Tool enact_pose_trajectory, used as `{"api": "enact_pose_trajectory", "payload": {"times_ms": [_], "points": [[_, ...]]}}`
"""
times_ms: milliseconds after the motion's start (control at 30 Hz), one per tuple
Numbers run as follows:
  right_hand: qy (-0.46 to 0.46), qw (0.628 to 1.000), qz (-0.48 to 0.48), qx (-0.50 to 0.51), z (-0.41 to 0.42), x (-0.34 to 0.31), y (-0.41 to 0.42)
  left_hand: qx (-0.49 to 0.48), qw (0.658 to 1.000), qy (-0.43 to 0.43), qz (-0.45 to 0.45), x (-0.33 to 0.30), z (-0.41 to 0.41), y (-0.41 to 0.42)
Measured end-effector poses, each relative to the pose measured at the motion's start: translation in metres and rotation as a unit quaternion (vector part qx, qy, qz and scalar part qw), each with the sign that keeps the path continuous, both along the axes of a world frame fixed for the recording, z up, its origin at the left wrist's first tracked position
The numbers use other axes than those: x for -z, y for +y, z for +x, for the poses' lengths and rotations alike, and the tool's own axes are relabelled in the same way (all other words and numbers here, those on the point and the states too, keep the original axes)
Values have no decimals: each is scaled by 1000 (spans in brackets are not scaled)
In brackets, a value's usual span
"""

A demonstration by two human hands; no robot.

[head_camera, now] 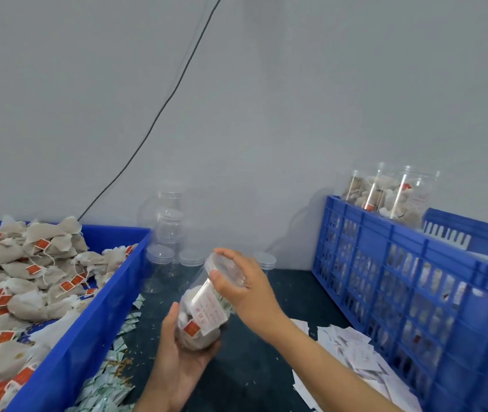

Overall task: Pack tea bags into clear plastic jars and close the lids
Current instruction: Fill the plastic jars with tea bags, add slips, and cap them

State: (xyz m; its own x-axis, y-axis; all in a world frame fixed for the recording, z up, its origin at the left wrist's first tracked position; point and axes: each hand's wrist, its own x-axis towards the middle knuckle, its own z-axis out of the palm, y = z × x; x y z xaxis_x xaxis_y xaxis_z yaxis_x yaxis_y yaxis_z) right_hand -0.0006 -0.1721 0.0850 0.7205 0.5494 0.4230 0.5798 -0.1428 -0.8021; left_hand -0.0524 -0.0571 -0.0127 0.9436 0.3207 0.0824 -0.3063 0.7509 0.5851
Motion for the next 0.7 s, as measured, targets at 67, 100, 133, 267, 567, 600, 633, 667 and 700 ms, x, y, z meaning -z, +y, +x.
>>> {"api": "enact_pose_trajectory", "payload": {"times_ms": [67,100,133,267,567,600,633,667,700], "points": [[12,1000,7,0,-6,-10,-6,-23,999,24,-11,-8,3,-4],[13,1000,11,2,-10,-14,-10,-31,999,38,-8,-16,5,-8],[8,1000,20,10,-13,-17,-15,-34,998,53,4,-24,8,-13],[45,992,98,67,-16,-44,-42,-28,997,44,50,-62,14,-44],[158,958,214,109,0,-103,-122,85,982,-134,102,-149,54,-146],[153,955,220,124,4,-110,-132,96,981,-134,107,-154,61,-155],[146,955,220,135,7,-117,-142,106,978,-132,120,-158,67,-163],[138,957,214,142,12,-124,-152,108,975,-128,146,-162,73,-171],[128,959,205,149,16,-130,-163,97,971,-116,184,-166,78,-178]]}}
